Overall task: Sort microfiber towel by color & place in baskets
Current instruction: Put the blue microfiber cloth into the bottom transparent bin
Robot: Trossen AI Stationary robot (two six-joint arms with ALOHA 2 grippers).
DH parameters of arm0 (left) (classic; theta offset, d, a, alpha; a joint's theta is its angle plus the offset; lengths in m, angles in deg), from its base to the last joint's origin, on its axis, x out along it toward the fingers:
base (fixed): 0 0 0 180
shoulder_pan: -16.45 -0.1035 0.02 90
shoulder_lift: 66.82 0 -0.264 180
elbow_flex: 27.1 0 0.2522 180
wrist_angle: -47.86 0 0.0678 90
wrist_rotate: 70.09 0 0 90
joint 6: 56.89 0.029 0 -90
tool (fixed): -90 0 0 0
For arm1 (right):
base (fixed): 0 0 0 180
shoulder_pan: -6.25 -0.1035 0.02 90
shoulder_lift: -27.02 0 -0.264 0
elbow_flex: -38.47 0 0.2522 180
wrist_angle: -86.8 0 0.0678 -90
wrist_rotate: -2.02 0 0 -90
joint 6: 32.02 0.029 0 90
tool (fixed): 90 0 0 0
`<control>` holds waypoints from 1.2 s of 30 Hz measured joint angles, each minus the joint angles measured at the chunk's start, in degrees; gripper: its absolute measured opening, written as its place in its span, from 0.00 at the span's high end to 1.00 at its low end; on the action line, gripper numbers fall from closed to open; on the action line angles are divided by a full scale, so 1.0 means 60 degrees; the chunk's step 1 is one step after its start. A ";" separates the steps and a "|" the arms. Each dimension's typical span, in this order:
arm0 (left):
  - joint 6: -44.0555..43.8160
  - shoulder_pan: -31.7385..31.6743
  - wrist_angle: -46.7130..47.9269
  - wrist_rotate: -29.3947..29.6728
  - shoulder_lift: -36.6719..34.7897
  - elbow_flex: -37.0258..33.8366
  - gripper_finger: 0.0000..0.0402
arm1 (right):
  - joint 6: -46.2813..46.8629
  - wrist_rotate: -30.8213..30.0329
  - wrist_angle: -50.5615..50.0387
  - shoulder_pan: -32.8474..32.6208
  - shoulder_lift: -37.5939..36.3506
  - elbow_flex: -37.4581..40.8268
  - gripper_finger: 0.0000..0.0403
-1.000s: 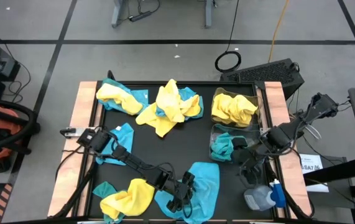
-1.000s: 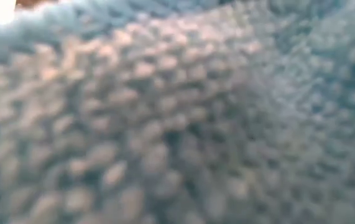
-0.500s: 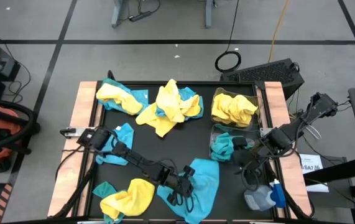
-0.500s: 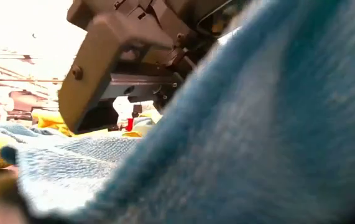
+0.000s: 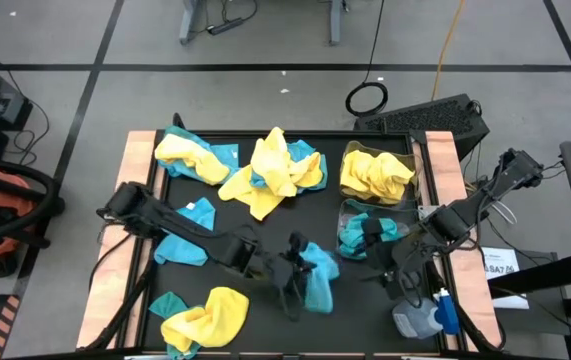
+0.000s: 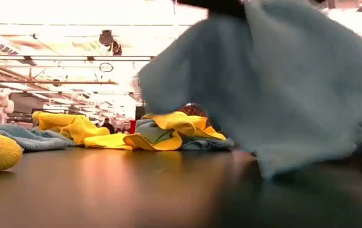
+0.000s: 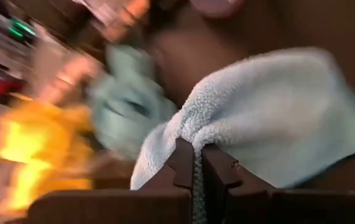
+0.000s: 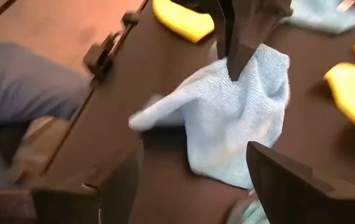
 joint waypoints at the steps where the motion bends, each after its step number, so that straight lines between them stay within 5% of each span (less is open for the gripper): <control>1: 0.0145 -0.0014 -0.0123 0.0166 -0.0171 0.0007 0.98 | -0.0168 -0.0229 0.0093 0.0000 0.0005 0.0000 0.31; 7: 0.1363 -0.0161 -0.1151 0.0573 -0.0748 0.0005 0.98 | -0.0786 -0.1337 0.0705 0.0121 0.0290 0.0000 0.31; 24: 0.3170 -0.0527 -0.3148 -0.0311 -0.0753 0.0007 0.98 | -0.1448 -0.1389 0.2753 0.1353 0.2020 0.0000 0.33; 30: 0.3055 -0.0579 -0.3065 -0.0349 -0.0753 0.0007 0.98 | -0.2165 -0.1059 0.3558 0.1364 0.2113 0.0000 0.48; 36: 0.3069 -0.0576 -0.2920 -0.0294 -0.0760 0.0007 0.98 | -0.2523 -0.1037 0.3741 0.1359 0.1932 0.0001 0.75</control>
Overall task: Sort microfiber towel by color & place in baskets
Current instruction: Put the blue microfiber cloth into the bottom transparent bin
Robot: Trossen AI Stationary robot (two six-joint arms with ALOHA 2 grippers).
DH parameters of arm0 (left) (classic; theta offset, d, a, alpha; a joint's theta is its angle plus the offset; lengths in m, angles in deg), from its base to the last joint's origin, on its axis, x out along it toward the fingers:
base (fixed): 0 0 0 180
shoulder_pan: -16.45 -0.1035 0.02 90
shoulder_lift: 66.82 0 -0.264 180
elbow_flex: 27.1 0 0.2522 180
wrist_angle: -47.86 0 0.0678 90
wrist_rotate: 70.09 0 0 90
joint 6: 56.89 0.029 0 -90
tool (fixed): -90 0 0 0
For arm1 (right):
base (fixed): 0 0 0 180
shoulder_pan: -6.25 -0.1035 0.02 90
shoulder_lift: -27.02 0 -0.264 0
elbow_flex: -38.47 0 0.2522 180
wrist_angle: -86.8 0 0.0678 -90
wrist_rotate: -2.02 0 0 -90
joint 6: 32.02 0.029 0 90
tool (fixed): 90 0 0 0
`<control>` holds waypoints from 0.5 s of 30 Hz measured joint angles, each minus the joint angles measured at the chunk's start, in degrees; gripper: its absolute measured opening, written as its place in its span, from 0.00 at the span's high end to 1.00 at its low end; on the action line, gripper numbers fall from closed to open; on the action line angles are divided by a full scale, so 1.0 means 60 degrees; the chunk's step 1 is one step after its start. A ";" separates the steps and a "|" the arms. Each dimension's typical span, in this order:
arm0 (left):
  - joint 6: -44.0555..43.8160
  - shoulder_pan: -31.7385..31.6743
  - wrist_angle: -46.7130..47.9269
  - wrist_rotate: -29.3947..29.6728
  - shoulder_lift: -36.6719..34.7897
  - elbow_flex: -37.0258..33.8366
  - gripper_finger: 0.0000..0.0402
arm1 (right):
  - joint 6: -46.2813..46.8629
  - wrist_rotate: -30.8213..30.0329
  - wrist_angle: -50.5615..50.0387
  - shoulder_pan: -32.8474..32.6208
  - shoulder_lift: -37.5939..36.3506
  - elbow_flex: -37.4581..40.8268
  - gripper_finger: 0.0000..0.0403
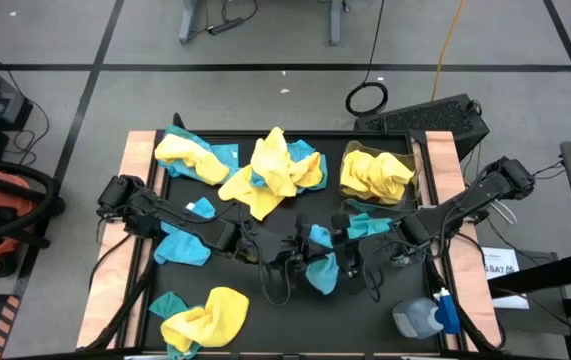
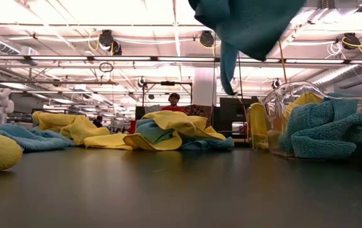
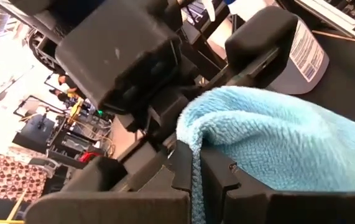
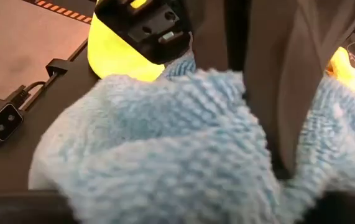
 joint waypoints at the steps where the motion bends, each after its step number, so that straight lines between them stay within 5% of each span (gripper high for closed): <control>1: 0.0000 -0.0004 0.0022 0.0029 0.0000 0.0001 0.98 | -0.0018 -0.0002 -0.0005 0.0000 -0.0012 -0.0001 0.80; 5: -0.0040 -0.0025 0.0099 0.0413 -0.0004 0.0004 0.93 | -0.0259 -0.0040 -0.0184 0.0007 -0.0016 -0.0001 0.97; 15: -0.0995 -0.0066 0.0636 0.2533 -0.0004 0.0011 0.59 | 0.0412 -0.0620 -0.1782 0.0029 -0.0832 -0.0001 1.00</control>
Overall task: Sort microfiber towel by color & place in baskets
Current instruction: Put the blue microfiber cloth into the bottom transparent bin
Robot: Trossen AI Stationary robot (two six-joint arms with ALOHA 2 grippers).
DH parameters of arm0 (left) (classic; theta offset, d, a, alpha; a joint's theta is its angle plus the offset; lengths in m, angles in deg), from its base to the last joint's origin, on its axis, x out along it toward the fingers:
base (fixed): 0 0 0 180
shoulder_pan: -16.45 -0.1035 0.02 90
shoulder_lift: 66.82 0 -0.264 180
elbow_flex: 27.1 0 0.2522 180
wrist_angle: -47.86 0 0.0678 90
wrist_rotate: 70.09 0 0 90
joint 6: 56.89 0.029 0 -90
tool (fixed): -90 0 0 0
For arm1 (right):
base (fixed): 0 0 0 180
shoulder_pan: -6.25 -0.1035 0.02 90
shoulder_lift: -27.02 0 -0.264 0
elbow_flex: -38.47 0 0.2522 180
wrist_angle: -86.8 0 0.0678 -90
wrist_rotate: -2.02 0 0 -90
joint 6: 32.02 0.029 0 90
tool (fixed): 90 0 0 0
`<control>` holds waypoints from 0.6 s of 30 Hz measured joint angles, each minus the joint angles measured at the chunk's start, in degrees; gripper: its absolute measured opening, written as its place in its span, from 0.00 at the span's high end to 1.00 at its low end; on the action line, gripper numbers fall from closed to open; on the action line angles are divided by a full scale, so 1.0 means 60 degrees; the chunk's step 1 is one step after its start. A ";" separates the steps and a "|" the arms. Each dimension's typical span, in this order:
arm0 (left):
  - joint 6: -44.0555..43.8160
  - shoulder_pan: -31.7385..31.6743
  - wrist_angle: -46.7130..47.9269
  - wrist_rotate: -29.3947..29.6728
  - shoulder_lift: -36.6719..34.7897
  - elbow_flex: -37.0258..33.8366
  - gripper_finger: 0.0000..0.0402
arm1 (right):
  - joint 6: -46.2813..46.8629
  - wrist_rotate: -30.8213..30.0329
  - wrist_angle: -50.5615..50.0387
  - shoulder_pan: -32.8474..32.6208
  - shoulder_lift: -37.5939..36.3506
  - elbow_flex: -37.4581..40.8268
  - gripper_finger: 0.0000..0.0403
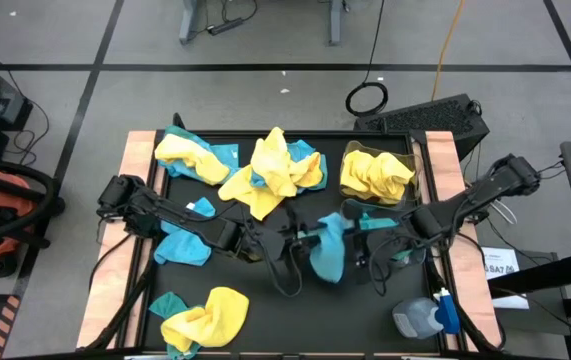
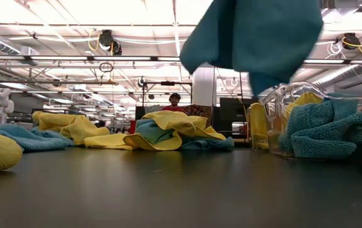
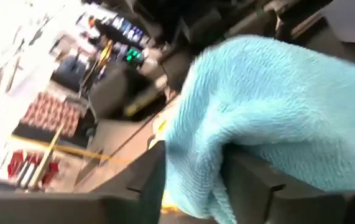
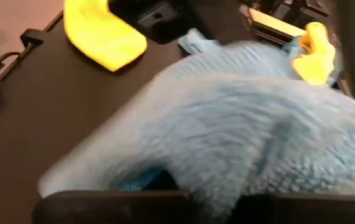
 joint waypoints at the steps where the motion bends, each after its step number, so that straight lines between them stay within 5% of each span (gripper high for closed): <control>1: -0.0194 0.0000 0.0041 0.0070 0.0000 0.0000 0.55 | 0.0059 -0.0010 -0.0129 0.0000 -0.0156 0.0000 1.00; 6: -0.0585 0.0008 0.0539 0.0077 0.0000 0.0000 0.46 | 0.0276 -0.0050 -0.0624 0.0000 -0.0855 0.0000 1.00; 18: -0.1735 0.0018 0.1653 0.0097 0.0000 0.0000 0.44 | 0.0408 -0.0071 -0.1344 -0.0007 -0.2073 0.0000 1.00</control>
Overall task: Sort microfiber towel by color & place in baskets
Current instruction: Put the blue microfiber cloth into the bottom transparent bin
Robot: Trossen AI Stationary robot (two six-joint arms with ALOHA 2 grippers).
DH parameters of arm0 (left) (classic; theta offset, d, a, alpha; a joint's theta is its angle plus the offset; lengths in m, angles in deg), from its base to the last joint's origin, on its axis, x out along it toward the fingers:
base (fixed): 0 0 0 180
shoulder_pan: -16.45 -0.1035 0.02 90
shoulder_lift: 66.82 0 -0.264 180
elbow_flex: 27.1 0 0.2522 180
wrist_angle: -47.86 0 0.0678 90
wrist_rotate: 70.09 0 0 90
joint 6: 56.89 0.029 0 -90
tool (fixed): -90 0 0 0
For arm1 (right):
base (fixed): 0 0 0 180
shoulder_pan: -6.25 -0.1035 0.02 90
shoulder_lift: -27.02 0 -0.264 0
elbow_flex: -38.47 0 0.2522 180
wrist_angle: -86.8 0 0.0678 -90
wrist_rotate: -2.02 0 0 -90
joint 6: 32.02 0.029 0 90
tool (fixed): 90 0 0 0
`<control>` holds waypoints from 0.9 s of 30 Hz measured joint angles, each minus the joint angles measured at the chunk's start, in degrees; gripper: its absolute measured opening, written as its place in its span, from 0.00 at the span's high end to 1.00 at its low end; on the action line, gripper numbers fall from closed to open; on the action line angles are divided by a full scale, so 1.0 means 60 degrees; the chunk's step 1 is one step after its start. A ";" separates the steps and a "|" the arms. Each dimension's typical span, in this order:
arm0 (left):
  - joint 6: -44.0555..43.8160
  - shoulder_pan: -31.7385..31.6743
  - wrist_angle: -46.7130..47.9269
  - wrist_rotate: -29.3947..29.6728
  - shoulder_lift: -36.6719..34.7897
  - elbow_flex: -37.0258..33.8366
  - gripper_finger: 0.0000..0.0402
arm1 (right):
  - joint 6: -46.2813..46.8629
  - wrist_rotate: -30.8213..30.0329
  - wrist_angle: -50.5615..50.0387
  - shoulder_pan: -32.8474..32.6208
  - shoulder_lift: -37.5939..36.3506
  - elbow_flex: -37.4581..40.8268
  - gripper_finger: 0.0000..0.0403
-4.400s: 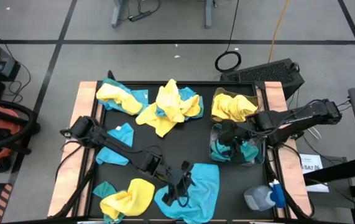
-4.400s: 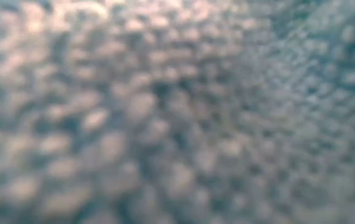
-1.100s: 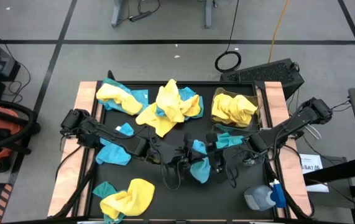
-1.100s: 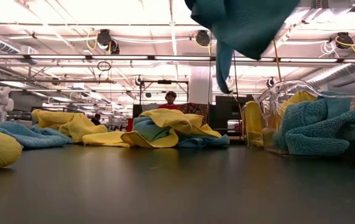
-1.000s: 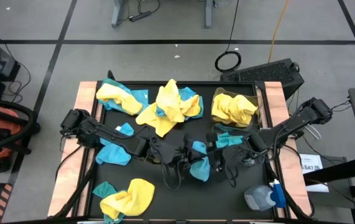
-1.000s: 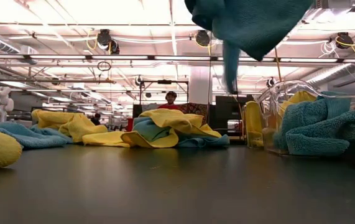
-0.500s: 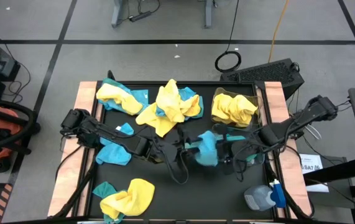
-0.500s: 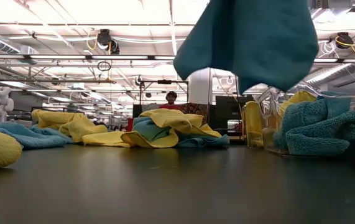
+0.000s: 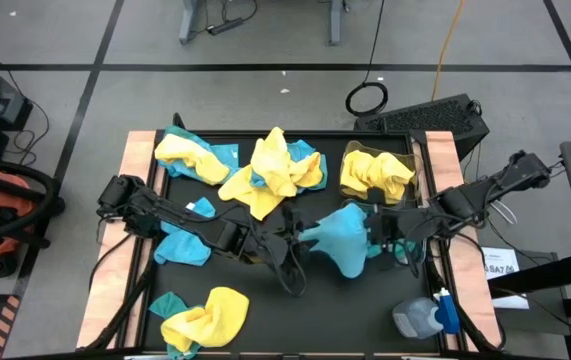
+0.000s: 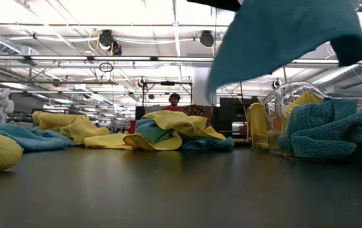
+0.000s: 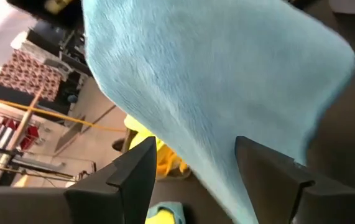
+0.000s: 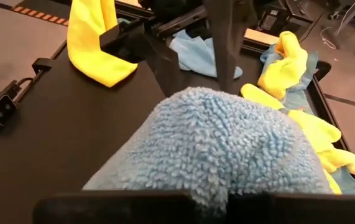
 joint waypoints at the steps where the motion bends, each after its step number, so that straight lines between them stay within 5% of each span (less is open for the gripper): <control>1: -0.0091 0.0000 0.0085 0.0003 0.0000 0.0000 0.44 | 0.0000 -0.0084 -0.0059 0.0000 -0.0070 0.0000 1.00; 27: -0.1847 0.0000 0.1428 -0.0508 0.0000 0.0000 0.44 | -0.0508 -0.0709 -0.0310 -0.0004 -0.2309 0.0000 1.00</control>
